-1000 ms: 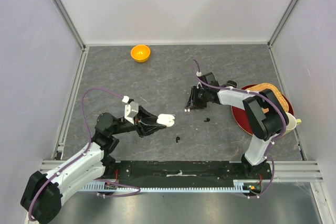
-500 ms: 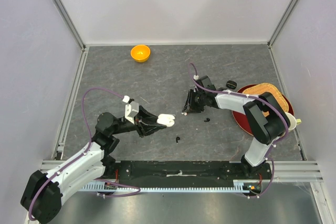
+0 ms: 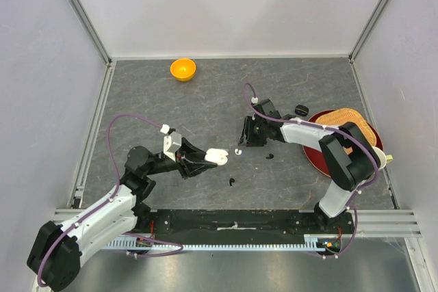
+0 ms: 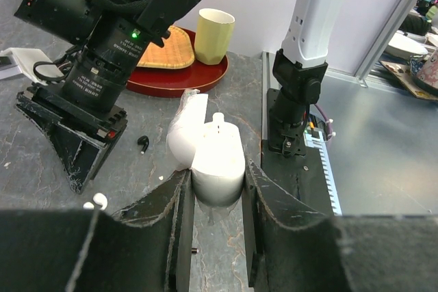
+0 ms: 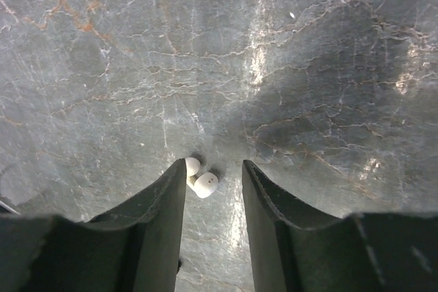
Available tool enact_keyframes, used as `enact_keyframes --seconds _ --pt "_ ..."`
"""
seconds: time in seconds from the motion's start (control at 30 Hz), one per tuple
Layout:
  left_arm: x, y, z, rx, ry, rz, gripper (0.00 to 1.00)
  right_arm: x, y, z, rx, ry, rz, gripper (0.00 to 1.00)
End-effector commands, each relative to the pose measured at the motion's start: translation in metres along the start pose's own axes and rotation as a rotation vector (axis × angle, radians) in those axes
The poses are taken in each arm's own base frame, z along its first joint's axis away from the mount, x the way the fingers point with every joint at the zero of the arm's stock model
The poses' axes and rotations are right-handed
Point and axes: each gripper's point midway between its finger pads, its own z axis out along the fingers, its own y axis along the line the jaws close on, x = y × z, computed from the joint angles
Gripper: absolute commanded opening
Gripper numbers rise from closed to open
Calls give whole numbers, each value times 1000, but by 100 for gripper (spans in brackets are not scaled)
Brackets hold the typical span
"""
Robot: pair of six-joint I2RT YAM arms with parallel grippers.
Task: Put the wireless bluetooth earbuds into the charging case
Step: Pick up the earbud from the center of the board.
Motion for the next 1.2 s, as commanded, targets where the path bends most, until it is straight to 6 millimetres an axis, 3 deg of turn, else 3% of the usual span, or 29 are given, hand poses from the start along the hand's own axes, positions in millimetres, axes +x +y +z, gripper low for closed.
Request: enact_keyframes --seconds 0.0,0.17,0.33,0.53,1.17 --pt "-13 2 2 -6 -34 72 2 -28 28 -27 -64 -123 -117 47" --pt "-16 4 1 -27 -47 92 2 -27 49 -48 -128 -162 -232 48" --pt "-23 1 -1 -31 -69 113 2 -4 62 -44 -162 -107 -363 42" --pt "-27 -1 -4 -43 -76 127 2 14 55 -24 -84 -15 -444 40" --pt "-21 2 -4 -51 -59 115 2 18 53 -5 -15 68 -617 38"
